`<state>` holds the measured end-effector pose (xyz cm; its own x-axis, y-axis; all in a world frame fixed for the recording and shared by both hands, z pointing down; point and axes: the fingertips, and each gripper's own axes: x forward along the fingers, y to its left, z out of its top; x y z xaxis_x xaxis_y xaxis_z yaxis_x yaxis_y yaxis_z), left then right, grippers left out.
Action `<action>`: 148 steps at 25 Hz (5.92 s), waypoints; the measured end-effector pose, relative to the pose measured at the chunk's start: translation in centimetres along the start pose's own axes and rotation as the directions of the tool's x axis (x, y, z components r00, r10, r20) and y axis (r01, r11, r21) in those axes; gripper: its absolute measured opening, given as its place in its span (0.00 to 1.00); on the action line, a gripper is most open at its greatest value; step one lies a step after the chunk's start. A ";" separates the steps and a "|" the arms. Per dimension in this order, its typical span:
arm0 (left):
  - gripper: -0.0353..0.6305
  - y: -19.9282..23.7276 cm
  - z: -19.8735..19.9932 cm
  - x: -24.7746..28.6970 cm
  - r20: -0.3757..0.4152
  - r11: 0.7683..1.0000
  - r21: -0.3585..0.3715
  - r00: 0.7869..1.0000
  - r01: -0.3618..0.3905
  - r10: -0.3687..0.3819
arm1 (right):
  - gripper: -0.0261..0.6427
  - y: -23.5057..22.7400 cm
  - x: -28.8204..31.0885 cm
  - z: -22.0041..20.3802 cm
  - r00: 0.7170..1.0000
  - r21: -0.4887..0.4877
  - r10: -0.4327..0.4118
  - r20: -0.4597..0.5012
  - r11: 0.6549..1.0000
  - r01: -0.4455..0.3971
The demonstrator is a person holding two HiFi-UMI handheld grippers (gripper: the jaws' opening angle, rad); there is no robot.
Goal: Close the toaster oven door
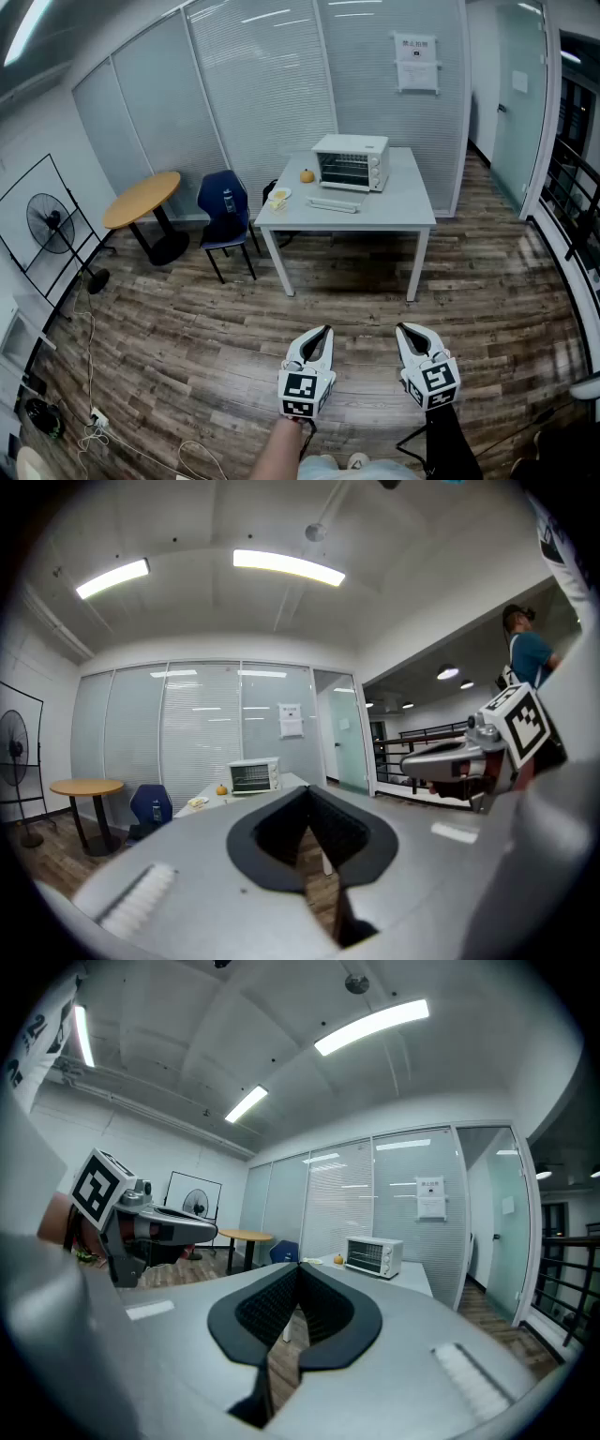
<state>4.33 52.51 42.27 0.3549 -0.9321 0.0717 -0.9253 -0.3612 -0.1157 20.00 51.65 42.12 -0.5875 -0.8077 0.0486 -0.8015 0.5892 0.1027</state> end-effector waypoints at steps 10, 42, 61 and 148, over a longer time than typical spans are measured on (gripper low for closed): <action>0.13 -0.2 0.8 0.8 0.005 1.000 0.013 1.000 -0.024 0.024 | 0.04 -1.7 -0.1 -0.1 0.999 0.028 -0.025 0.028 0.999 0.024; 0.13 7.1 2.0 20.4 0.043 0.999 -0.031 0.998 0.042 -0.041 | 0.04 -14.7 13.2 0.0 0.988 0.055 -0.153 0.016 0.987 0.152; 0.13 15.8 3.2 35.8 0.053 0.996 -0.022 0.995 0.090 -0.089 | 0.04 -21.1 28.6 0.7 0.990 0.030 -0.132 0.042 0.991 0.131; 0.13 43.8 -1.8 82.4 -0.025 0.920 0.133 0.929 0.369 -0.369 | 0.04 -41.1 78.7 -1.9 0.922 0.096 -0.386 -0.011 0.918 0.385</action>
<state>-7.22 -40.03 44.87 0.6677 -0.7323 0.1337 -0.7027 -0.6793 -0.2115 6.90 -36.15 43.66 -0.2312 -0.9728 0.0158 -0.9727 0.2315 0.0180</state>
